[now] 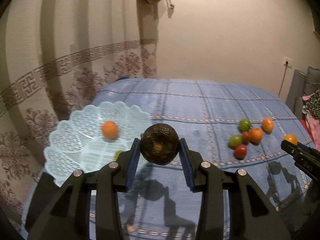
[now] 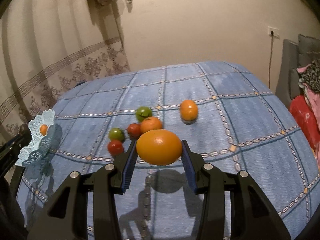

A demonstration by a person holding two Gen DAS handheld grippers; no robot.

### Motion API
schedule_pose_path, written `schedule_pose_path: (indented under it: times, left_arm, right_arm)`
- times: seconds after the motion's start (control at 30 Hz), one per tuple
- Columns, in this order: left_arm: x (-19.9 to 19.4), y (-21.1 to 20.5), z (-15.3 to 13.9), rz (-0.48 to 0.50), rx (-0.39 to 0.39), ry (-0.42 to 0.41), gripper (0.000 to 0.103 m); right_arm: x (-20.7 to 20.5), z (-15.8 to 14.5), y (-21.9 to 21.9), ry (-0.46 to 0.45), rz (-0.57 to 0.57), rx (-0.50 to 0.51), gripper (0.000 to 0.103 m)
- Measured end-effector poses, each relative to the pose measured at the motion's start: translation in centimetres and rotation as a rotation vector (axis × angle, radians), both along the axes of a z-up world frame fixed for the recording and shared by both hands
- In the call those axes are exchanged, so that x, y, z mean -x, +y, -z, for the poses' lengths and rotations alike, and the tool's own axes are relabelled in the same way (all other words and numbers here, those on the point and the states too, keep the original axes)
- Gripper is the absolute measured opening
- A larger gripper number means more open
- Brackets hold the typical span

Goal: Organize fruits
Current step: 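Carry both held fruits to the basket and lower them inside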

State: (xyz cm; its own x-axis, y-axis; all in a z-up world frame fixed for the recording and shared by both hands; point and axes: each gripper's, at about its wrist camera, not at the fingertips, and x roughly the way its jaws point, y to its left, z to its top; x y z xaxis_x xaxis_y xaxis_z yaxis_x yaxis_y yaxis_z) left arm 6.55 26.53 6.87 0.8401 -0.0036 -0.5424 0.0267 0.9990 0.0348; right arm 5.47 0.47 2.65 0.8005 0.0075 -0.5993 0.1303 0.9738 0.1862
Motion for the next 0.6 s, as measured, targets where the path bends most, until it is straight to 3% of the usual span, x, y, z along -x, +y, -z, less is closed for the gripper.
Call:
schedule_pose_path:
  times: [0.6]
  left_arm:
    - [-0.2,7.0,-0.4,-0.101,0.006,-0.019,0.04]
  right_arm:
    - [-2.1,-3.0,8.8,-0.029,-0.169,0.019,0.044]
